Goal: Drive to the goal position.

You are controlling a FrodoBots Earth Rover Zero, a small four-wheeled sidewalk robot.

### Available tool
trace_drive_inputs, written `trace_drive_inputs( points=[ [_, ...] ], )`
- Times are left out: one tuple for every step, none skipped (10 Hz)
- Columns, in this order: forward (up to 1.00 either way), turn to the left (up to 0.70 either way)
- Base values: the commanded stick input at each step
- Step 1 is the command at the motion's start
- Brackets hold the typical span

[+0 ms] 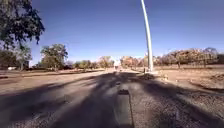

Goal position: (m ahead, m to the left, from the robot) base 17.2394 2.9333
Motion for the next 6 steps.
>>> trace_drive_inputs(
  points=[
    [0.5,0.0],
    [0.5,0.0],
    [0.5,0.0],
    [0.5,0.0],
    [0.5,0.0],
    [0.5,0.0]
  ],
)
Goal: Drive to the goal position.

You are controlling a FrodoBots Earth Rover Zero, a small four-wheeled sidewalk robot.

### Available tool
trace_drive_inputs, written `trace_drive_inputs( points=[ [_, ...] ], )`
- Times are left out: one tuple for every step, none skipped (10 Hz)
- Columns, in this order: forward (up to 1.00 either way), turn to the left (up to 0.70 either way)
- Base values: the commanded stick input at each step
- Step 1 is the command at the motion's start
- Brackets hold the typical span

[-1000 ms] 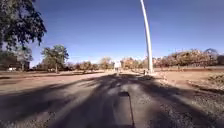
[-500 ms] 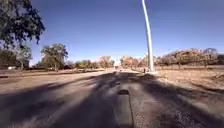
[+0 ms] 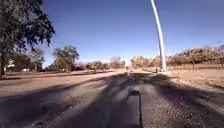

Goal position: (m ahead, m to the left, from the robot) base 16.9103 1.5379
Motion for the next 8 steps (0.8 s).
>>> trace_drive_inputs(
  points=[
    [0.5,0.0],
    [0.5,0.0],
    [0.5,0.0],
    [0.5,0.0],
    [0.5,0.0],
    [0.5,0.0],
    [0.5,0.0],
    [0.5,0.0]
  ],
)
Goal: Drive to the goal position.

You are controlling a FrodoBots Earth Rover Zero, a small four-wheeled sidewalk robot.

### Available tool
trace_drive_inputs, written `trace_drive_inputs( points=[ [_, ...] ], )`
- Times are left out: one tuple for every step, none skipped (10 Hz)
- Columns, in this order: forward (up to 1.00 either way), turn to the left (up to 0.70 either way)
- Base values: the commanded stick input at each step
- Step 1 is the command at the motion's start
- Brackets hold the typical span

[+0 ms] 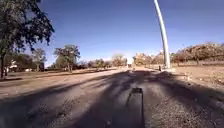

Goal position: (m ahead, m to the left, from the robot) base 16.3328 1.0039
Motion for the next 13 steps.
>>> trace_drive_inputs(
  points=[
    [0.5,0.0],
    [0.5,0.0],
    [0.5,0.0],
    [0.5,0.0],
    [0.5,0.0],
    [0.5,0.0],
    [0.5,0.0],
    [0.5,0.0],
    [0.5,0.0],
    [0.5,0.0],
    [0.5,0.0],
    [0.5,0.0],
    [0.5,0.0]
  ],
)
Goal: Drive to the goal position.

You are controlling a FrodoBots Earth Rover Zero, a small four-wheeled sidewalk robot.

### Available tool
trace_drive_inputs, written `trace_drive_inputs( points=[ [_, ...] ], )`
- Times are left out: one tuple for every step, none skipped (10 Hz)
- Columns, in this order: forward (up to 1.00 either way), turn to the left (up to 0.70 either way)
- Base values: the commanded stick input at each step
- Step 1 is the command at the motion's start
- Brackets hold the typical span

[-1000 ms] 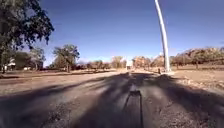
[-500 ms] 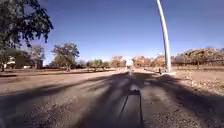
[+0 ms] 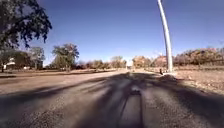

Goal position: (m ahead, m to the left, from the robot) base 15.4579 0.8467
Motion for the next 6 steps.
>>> trace_drive_inputs(
  points=[
    [0.5,0.0],
    [0.5,0.0],
    [0.5,0.0],
    [0.5,0.0],
    [0.5,0.0],
    [0.5,0.0]
  ],
)
